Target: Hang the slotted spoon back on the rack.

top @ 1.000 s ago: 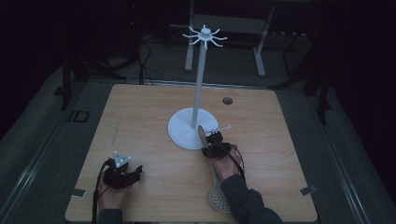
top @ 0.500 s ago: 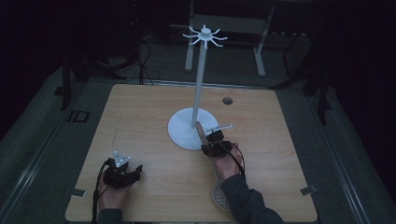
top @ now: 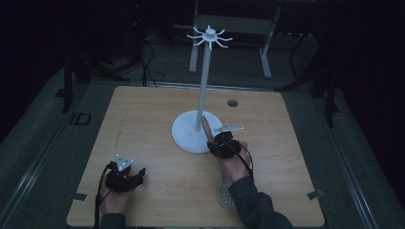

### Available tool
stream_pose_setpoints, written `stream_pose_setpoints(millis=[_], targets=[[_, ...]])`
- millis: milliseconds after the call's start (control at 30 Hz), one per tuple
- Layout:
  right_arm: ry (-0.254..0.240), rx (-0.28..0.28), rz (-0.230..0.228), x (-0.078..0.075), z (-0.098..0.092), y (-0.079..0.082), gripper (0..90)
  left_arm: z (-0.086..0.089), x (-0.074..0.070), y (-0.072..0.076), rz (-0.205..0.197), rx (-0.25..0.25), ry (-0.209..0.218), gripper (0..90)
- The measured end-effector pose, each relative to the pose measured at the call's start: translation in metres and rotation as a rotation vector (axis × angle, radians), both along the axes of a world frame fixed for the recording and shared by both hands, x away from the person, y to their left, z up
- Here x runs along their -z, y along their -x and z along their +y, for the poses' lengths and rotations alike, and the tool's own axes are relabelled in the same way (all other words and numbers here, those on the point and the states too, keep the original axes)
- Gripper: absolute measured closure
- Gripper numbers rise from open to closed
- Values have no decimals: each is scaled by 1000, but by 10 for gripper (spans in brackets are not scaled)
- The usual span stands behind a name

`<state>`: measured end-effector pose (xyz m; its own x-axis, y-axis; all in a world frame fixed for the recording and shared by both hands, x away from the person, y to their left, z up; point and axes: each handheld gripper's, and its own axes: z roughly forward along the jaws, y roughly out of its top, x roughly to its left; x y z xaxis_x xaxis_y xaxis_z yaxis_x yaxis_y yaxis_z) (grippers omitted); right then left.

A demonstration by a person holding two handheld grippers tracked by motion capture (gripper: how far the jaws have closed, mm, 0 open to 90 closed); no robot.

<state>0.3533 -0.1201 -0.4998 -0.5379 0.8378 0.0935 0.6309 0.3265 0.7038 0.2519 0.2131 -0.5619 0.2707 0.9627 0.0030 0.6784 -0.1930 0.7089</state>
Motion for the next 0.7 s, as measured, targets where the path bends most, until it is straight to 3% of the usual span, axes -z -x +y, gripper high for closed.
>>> stream_pose_setpoints(millis=[700], targets=[[-67, 6, -97, -30, -14, -1, 728, 0, 0, 0, -7, -7, 2, 409]])
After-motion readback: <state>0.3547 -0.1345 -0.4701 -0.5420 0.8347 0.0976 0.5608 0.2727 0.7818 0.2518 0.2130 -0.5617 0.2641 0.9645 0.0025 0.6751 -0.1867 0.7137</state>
